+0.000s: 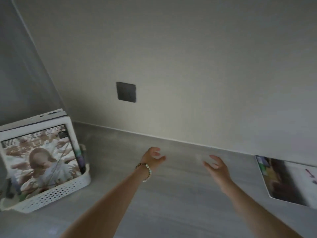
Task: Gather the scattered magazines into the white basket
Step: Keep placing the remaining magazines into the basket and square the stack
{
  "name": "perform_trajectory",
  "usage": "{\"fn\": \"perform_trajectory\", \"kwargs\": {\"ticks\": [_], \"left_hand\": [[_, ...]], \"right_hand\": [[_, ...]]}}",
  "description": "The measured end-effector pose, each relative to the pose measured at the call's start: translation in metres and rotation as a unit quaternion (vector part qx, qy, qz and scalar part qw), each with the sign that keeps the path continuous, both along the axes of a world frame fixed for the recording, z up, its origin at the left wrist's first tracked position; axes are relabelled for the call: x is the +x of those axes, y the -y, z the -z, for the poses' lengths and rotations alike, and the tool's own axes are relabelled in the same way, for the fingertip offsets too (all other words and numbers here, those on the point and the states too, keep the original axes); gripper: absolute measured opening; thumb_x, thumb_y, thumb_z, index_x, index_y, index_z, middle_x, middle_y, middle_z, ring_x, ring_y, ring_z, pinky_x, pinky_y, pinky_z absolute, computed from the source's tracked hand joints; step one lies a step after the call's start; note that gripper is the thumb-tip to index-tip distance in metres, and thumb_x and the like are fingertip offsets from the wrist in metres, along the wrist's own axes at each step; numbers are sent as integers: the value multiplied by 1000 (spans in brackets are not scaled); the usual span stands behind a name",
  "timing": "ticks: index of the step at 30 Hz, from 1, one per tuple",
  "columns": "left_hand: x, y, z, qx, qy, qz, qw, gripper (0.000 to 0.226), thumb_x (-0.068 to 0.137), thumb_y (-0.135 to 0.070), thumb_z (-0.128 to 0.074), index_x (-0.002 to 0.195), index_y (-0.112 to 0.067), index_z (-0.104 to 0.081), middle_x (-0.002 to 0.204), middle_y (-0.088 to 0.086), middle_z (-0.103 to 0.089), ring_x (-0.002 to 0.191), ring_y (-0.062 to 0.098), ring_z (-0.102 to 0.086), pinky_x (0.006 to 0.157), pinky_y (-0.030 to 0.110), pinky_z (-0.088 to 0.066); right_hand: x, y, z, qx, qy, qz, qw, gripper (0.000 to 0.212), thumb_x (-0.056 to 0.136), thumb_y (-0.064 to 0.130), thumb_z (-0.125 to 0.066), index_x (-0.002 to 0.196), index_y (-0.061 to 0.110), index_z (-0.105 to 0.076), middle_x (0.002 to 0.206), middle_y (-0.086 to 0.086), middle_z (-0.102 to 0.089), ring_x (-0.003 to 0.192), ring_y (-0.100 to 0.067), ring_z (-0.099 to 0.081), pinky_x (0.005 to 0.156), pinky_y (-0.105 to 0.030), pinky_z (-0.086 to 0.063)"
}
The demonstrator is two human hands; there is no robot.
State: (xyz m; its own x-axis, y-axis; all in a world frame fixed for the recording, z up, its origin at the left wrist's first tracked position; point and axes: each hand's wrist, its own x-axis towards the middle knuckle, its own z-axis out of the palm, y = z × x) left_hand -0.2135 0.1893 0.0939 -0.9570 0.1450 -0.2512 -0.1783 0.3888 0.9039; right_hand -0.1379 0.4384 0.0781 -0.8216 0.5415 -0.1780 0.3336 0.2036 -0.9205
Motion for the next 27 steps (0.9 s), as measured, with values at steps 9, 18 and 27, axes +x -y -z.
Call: {"fn": "perform_trajectory", "kwargs": {"ticks": [9,18,27], "left_hand": [[39,-245,42,-37,41,158,986,53,75,-35,-70,119,-15,-50,106,0,-57,91,14,-54,76,24,-44],[68,-410,74,-140,-6,312,940,72,83,-45,-58,140,-12,-29,148,11,-29,136,26,-30,113,39,-26],[87,-477,115,-380,-178,465,780,59,91,-55,-18,143,-28,-12,156,1,-2,141,32,-6,114,49,-13]], "right_hand": [[120,-228,30,-20,33,182,983,51,78,6,-72,123,-6,-52,124,-27,-56,101,-32,-57,85,-34,-41],[172,-325,65,-17,91,315,944,88,71,34,-79,142,11,-31,149,-14,-32,137,-27,-31,114,-41,-28],[168,-345,91,-141,8,393,909,92,74,20,-77,146,13,-21,153,-11,-25,140,-23,-27,115,-39,-25]]}}
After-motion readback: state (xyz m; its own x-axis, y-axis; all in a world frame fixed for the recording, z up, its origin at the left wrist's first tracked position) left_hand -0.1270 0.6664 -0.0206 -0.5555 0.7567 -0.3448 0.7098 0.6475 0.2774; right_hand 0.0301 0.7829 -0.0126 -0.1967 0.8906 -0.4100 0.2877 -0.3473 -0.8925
